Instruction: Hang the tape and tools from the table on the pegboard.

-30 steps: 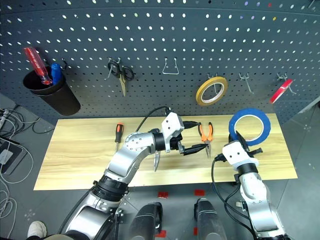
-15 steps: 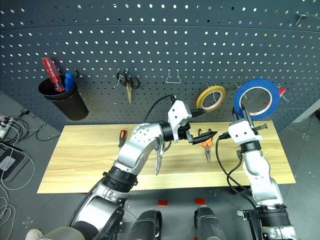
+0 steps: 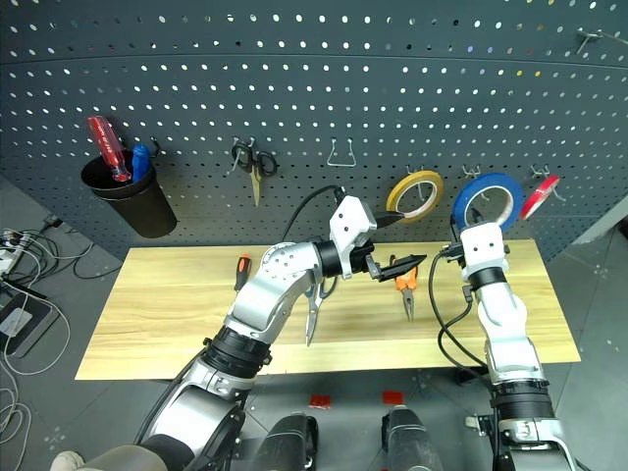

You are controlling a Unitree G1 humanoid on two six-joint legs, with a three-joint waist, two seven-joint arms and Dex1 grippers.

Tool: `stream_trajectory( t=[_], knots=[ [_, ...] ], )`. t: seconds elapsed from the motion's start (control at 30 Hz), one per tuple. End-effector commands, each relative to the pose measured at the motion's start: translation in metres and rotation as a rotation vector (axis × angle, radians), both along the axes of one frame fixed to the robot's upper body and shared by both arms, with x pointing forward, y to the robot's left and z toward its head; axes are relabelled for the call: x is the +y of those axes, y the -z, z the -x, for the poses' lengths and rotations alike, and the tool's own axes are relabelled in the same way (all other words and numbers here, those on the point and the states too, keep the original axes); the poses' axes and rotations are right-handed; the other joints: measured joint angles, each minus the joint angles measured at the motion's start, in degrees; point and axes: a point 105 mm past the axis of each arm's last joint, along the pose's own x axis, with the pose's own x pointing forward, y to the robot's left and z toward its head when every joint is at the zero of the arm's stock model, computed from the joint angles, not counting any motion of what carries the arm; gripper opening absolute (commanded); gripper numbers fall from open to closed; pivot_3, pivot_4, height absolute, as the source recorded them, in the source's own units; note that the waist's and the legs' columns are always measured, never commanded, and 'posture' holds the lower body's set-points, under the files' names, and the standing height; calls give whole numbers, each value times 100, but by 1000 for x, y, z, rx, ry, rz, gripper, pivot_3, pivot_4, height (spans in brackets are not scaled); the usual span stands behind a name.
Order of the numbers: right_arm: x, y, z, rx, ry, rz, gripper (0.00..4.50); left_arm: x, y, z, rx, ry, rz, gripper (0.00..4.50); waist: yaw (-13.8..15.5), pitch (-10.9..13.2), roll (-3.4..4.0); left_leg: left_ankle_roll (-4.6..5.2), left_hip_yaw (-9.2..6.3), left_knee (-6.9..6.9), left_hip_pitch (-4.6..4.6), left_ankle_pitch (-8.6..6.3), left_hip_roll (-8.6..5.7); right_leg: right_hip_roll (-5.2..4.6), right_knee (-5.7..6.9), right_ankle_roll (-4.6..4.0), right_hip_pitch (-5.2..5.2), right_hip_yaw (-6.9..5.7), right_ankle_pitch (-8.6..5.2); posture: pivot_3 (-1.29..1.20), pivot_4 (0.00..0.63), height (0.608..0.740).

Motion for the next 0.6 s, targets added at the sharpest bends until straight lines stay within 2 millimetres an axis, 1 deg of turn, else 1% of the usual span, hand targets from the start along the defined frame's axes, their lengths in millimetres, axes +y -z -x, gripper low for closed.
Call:
stream_trajectory(
  t=[0.03, 0.13, 0.17, 0.23, 0.27, 0.33, 0.4, 0.47, 0.5, 0.6],
  knots=[
    [-6, -8, 6, -36, 20, -21, 3200, -2, -8, 5, -39, 13, 17, 4500, 1, -21, -1, 0, 0, 0, 0, 0, 0, 0, 1, 0, 0, 0, 0, 5, 166, 740],
    [-7, -4, 9, -22, 25, -28, 4208, -1, -6, 3, -35, 10, 14, 4500, 4, -35, -1, 1, 0, 0, 1, -1, 0, 0, 1, 0, 1, 0, 0, 3, 170, 740],
    [-7, -4, 10, -19, 25, -29, 4437, -1, -6, 3, -34, 9, 12, 4500, 2, -38, 1, 1, 0, 0, 2, -1, 0, 0, 1, 0, 2, 1, 0, -1, 174, 740],
    [-4, 1, 15, 1, 15, -26, 4437, 2, -1, 5, -27, 12, 2, 4500, 4, -41, 5, 2, 3, 1, 4, -1, 0, 0, 2, 0, 2, 5, 0, -1, 174, 740],
    [-4, 3, 18, 15, 12, -28, 4437, 3, 2, 6, -23, 15, -4, 4500, 2, -45, 7, 2, 2, 1, 4, -1, -1, 0, 3, 0, 2, 5, 0, -1, 185, 740],
    [-3, 13, 24, 78, 7, -41, 4437, 7, 10, 8, -12, 17, -19, 4500, 1, -45, 7, 5, 3, 0, 6, -3, 0, 1, 3, 0, 2, 7, 0, -2, 192, 740],
    [0, 29, 32, 181, -6, -73, 4437, 16, 23, 10, 14, 7, -43, 4500, 1, -45, 7, 9, 4, 1, 8, -5, 2, 2, 5, 0, 5, 8, 0, -3, 212, 740],
    [4, 48, 42, 306, -21, -100, 4437, 28, 40, 12, 40, -9, -81, 4500, -1, -44, 8, 14, 4, 2, 10, -7, 4, 3, 3, 0, 6, 9, 0, -3, 234, 740],
    [5, 53, 45, 337, -24, -116, 4437, 32, 44, 13, 47, -13, -92, 4500, 0, -43, 9, 16, 5, 2, 13, -9, 5, 4, 4, -1, 7, 11, 0, -3, 234, 740],
    [10, 76, 54, 509, -3, -213, 4437, 55, 68, 19, 90, -44, -147, 4500, -2, -33, 10, 21, 7, 5, 16, -12, 4, 4, -1, -1, 7, 17, -1, 3, 279, 740]
  ],
)
